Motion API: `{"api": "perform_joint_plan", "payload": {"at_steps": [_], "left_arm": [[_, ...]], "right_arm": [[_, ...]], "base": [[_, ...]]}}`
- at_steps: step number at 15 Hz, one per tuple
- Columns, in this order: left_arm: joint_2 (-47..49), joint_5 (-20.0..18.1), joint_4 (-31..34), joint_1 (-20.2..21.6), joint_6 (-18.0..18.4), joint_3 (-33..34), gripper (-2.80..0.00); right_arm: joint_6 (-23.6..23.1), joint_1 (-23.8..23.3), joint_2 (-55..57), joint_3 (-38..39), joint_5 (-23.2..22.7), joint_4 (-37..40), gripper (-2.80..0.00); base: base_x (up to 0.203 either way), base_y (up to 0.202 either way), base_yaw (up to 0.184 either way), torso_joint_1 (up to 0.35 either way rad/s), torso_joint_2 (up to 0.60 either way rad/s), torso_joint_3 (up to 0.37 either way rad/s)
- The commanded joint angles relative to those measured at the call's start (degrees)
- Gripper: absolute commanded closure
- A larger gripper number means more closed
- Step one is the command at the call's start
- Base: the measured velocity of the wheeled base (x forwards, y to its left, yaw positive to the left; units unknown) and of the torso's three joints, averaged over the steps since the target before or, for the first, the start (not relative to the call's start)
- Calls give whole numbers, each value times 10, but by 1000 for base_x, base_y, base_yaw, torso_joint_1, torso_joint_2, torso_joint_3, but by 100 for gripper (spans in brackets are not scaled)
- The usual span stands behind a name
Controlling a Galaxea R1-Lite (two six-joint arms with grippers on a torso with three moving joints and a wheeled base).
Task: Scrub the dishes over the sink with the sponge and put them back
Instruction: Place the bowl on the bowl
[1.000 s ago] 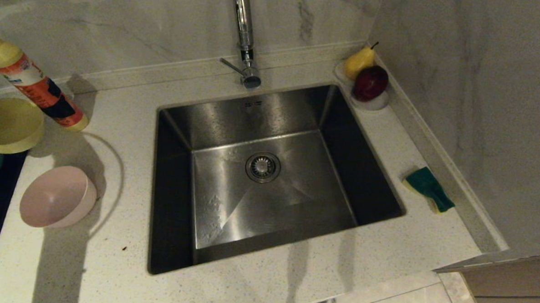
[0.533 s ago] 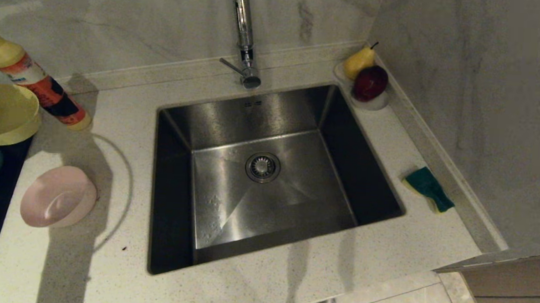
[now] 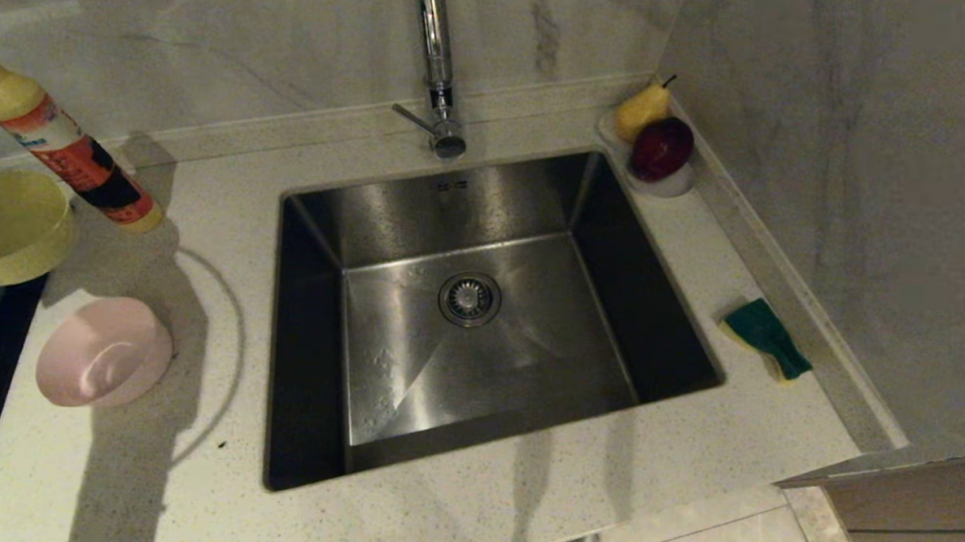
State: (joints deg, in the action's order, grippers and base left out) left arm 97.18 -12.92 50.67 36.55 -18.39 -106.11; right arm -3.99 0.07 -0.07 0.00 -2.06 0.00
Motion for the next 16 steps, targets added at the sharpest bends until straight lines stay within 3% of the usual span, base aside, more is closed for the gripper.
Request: {"api": "perform_joint_plan", "payload": {"at_steps": [1, 5, 9, 16], "left_arm": [[-29, -21, 27, 0, 7, 26, 0], [-58, -24, 23, -3, 49, 118, 0], [-61, -25, 15, -5, 55, 165, 0], [-64, -29, -99, -15, 58, 262, 0]], "right_arm": [[-1, 0, 0, 0, 0, 0, 0], [-1, 0, 0, 0, 0, 0, 0], [-1, 0, 0, 0, 0, 0, 0], [-1, 0, 0, 0, 0, 0, 0]], "base": [[0, 0, 0, 0, 0, 0], [0, 0, 0, 0, 0, 0], [0, 0, 0, 0, 0, 0], [0, 0, 0, 0, 0, 0]]}}
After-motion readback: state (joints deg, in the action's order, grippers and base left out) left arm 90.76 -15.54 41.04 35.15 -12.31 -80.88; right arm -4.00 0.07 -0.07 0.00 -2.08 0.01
